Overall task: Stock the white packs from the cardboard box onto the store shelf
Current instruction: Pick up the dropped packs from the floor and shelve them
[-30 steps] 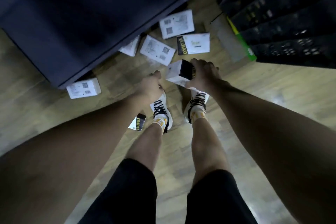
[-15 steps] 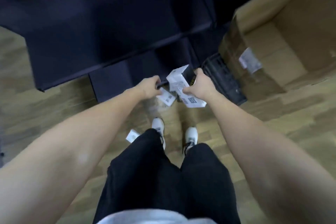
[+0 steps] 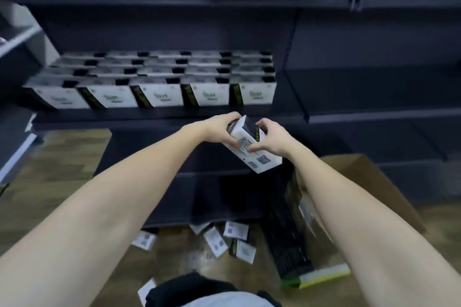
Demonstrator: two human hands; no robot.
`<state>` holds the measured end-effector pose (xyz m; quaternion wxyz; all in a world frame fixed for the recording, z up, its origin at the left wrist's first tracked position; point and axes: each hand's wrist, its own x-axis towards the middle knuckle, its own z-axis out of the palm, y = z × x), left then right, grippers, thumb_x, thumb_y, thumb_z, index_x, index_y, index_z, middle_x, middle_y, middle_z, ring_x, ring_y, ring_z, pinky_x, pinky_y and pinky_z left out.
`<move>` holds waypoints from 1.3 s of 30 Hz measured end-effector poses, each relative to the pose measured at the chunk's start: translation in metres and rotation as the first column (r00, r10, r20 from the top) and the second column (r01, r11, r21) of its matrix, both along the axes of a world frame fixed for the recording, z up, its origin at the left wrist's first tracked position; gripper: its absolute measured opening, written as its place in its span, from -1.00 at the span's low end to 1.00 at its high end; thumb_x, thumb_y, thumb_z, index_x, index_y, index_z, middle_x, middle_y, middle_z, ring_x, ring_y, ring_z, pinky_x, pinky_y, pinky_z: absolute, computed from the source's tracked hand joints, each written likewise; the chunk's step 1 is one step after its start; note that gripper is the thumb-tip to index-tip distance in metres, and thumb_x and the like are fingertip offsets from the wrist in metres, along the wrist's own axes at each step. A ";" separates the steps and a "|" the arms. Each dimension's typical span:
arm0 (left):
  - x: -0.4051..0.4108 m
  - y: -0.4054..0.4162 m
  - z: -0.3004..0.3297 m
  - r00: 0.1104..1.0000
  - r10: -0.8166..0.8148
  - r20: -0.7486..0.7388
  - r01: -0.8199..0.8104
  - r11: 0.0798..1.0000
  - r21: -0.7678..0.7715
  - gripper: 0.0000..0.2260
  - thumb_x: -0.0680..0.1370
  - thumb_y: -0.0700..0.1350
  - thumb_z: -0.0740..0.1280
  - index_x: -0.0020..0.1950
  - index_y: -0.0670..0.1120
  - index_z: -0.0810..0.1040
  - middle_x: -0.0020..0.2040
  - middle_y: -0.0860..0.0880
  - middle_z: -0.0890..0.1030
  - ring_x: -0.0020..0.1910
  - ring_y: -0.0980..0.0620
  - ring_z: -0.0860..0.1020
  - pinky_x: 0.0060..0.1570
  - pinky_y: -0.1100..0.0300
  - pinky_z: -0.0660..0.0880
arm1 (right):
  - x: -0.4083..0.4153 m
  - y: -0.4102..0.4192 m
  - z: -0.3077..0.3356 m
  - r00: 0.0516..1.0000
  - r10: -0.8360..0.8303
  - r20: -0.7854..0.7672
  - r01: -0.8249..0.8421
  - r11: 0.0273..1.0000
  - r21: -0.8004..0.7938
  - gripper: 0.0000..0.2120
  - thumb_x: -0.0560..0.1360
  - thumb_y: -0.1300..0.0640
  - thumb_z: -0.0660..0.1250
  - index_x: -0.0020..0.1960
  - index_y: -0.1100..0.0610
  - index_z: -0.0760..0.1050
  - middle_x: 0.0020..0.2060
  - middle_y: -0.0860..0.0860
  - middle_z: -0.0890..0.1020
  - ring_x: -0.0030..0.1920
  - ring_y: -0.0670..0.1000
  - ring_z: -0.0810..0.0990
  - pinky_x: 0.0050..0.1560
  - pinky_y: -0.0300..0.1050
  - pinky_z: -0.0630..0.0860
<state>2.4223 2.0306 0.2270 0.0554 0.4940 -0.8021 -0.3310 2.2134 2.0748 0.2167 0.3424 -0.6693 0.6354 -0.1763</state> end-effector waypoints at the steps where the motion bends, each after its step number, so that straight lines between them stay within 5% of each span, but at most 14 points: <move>1: -0.001 -0.001 0.011 1.000 0.012 -0.026 -0.013 1.000 -0.015 -0.35 0.25 0.06 0.61 0.26 0.10 0.41 0.10 0.10 0.57 0.09 0.07 0.55 0.17 0.00 0.53 | -0.001 -0.003 0.012 1.000 0.023 0.003 -0.023 1.000 -0.021 -0.30 0.21 0.04 0.65 0.28 0.06 0.44 0.15 -0.07 0.56 0.15 -0.03 0.54 0.03 -0.13 0.45; 5: -0.003 -0.004 0.042 0.999 0.026 -0.021 -0.027 0.998 -0.048 -0.49 0.19 0.15 0.60 0.06 0.12 0.51 0.01 0.10 0.61 0.01 0.06 0.58 0.10 -0.08 0.56 | -0.008 -0.010 0.049 0.993 0.108 -0.037 -0.110 0.993 -0.038 -0.30 0.23 0.02 0.65 0.29 0.03 0.44 0.18 -0.07 0.54 0.19 -0.03 0.51 0.09 -0.12 0.44; 9: 0.003 -0.002 0.065 0.987 0.041 0.153 -0.019 0.990 -0.141 -0.52 0.25 0.18 0.58 0.04 0.13 0.46 0.00 0.07 0.55 0.12 -0.06 0.43 0.09 -0.13 0.50 | -0.013 -0.013 0.071 0.989 0.139 -0.051 -0.141 0.990 -0.029 -0.34 0.24 0.01 0.65 0.26 0.04 0.46 0.13 -0.07 0.58 0.13 -0.03 0.57 0.18 -0.04 0.54; 12: 0.006 0.000 0.079 0.915 0.094 0.391 0.013 0.965 -0.263 -0.54 0.39 0.06 0.55 0.19 0.14 0.41 0.06 0.04 0.53 0.19 -0.07 0.28 -0.02 -0.09 0.49 | -0.018 -0.015 0.079 0.990 0.127 -0.061 -0.130 0.991 -0.035 -0.40 0.30 -0.02 0.62 0.25 0.02 0.47 0.10 -0.09 0.58 0.13 -0.05 0.57 0.15 -0.10 0.51; 15: 0.010 0.001 0.089 0.850 0.108 0.515 0.062 0.952 -0.301 -0.35 0.39 -0.02 0.57 0.39 0.19 0.35 0.24 0.02 0.54 0.15 -0.12 0.53 -0.04 -0.08 0.59 | -0.021 -0.016 0.081 0.992 0.106 -0.061 -0.109 0.993 -0.042 -0.48 0.35 -0.03 0.58 0.24 0.00 0.48 0.09 -0.10 0.58 0.13 -0.03 0.57 0.12 -0.11 0.51; 20: 0.022 0.006 0.091 0.990 0.112 0.091 -0.118 0.991 0.064 -0.21 0.48 -0.22 0.50 0.52 0.26 0.17 0.22 -0.17 0.54 -0.24 -0.12 0.71 -0.32 -0.02 0.66 | -0.012 -0.018 0.080 0.993 0.093 -0.076 -0.098 0.993 -0.064 -0.59 0.44 0.04 0.48 0.25 0.04 0.47 0.13 -0.04 0.58 0.12 -0.02 0.56 0.05 -0.16 0.47; 27: 0.037 0.016 0.085 0.995 0.069 -0.070 -0.060 0.991 0.117 -0.53 0.47 -0.40 0.30 0.26 0.05 0.52 0.22 -0.01 0.46 0.14 -0.06 0.56 -0.12 0.14 0.65 | 0.002 -0.024 0.071 0.985 0.064 -0.158 -0.076 0.995 -0.070 -0.73 0.53 0.24 0.21 0.20 0.05 0.48 0.16 0.03 0.57 0.15 0.06 0.53 0.10 -0.09 0.48; 31: 0.057 0.016 0.070 0.967 0.204 -0.155 -0.190 0.976 0.104 -0.85 0.56 -0.05 0.29 0.03 0.02 0.65 0.25 0.02 0.49 0.26 -0.07 0.48 0.11 -0.07 0.58 | 0.020 -0.029 0.067 0.979 0.096 -0.182 -0.111 0.991 -0.072 -0.75 0.55 0.21 0.22 0.19 0.03 0.48 0.16 0.02 0.56 0.14 0.05 0.53 0.11 -0.10 0.48; 33: 0.073 0.014 0.063 0.979 0.166 -0.119 -0.172 0.984 -0.037 -0.87 0.52 0.08 0.39 -0.02 0.05 0.63 0.28 0.07 0.49 0.32 -0.04 0.44 0.24 -0.03 0.45 | 0.032 -0.031 0.067 0.976 0.127 -0.176 -0.140 0.988 -0.068 -0.77 0.55 0.14 0.32 0.20 0.03 0.48 0.14 0.00 0.56 0.12 0.03 0.53 0.08 -0.13 0.46; 36: 0.099 0.011 0.061 0.978 0.140 -0.153 -0.150 0.987 -0.059 -0.88 0.52 -0.14 0.41 0.02 0.04 0.57 0.31 0.10 0.40 0.38 0.00 0.35 0.35 -0.02 0.33 | 0.058 -0.035 0.072 0.974 0.165 -0.154 -0.177 0.982 -0.068 -0.64 0.47 0.03 0.46 0.22 0.06 0.48 0.09 -0.02 0.57 0.08 0.01 0.55 0.05 -0.14 0.45; 39: 0.125 0.013 0.073 0.964 0.168 -0.206 -0.162 0.986 0.048 -0.64 0.46 -0.30 0.40 0.07 0.14 0.48 0.39 0.14 0.20 0.37 -0.06 0.28 0.15 0.02 0.51 | 0.087 -0.041 0.078 0.968 0.202 -0.151 -0.213 0.975 -0.061 -0.49 0.37 -0.06 0.56 0.23 0.06 0.48 0.12 -0.01 0.58 0.12 0.02 0.56 0.15 -0.08 0.50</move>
